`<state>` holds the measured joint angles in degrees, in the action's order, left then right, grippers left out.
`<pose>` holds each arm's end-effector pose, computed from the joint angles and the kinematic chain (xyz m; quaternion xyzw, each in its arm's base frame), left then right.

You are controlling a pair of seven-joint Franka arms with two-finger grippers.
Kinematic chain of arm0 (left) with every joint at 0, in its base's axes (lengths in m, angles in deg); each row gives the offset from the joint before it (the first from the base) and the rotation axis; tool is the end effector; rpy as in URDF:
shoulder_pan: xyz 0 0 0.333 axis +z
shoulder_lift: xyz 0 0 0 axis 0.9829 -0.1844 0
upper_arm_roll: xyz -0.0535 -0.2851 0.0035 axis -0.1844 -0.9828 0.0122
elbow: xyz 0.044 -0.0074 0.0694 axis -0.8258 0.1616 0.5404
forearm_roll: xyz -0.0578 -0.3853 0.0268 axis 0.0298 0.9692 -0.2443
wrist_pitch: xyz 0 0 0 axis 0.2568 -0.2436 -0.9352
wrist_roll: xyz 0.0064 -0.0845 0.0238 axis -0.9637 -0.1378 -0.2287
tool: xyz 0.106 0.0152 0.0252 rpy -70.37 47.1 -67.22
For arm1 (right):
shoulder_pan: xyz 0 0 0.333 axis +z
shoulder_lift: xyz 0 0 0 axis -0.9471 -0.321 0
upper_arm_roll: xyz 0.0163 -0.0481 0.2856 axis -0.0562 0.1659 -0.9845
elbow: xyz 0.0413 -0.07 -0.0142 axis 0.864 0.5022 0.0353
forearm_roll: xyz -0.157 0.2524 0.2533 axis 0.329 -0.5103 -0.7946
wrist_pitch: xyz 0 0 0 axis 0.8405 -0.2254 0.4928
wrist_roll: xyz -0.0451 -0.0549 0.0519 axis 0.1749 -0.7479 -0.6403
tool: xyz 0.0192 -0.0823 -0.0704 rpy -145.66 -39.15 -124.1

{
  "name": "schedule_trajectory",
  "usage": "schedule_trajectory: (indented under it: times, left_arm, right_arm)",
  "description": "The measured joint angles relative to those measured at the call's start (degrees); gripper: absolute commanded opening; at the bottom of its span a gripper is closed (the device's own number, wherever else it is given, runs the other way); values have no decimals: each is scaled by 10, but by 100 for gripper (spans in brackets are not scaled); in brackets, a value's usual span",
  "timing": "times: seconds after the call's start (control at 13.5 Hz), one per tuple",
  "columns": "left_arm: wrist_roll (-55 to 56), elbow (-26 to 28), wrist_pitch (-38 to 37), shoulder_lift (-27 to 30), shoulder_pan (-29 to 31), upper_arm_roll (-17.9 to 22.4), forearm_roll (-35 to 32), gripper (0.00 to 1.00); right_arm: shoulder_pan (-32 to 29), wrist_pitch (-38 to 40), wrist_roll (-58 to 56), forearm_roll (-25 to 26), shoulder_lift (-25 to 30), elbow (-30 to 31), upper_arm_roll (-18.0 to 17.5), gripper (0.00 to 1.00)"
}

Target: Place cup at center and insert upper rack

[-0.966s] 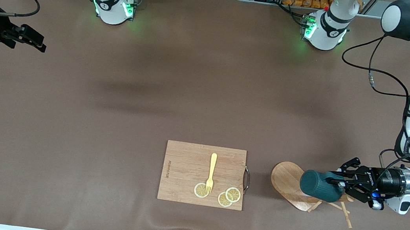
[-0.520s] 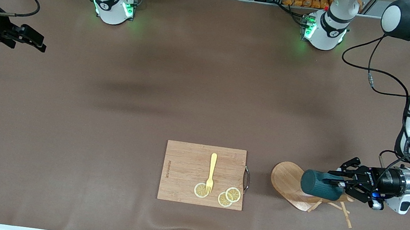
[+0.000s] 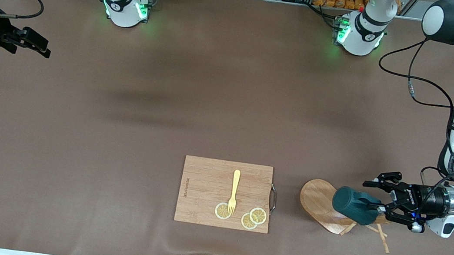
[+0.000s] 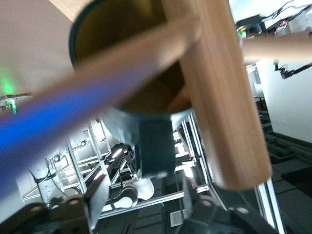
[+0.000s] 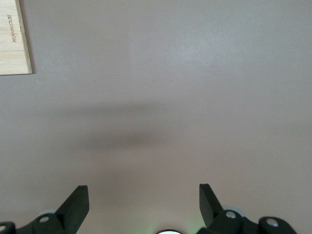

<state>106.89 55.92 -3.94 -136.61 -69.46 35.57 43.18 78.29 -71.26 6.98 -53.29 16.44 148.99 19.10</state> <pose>0.7052 0.0232 0.3061 0.5822 0.4258 -0.4073 0.5602 0.5148 -0.0024 0.5582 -0.9982 0.0199 0.0496 0.0272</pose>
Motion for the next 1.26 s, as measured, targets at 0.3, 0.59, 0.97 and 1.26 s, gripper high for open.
schedule_trajectory:
  times: [0.3, 0.59, 0.97, 1.26]
  left_arm:
    - [1, -7, -21, 15, 6, 0, -1, 100]
    - [3, -10, -33, 54, 14, 2, -44, 100]
    - [3, -15, -45, 128, 12, -5, -190, 100]
    - [4, -16, -38, 207, -48, -5, -325, 100]
  right_arm:
    - [0, 0, 0, 0, 0, 0, 0, 100]
    - [-1, 0, 0, 0, 0, 0, 1, 100]
    - [-1, 0, 0, 1, 0, 0, 3, 100]
    - [-2, 0, 0, 1, 0, 0, 4, 100]
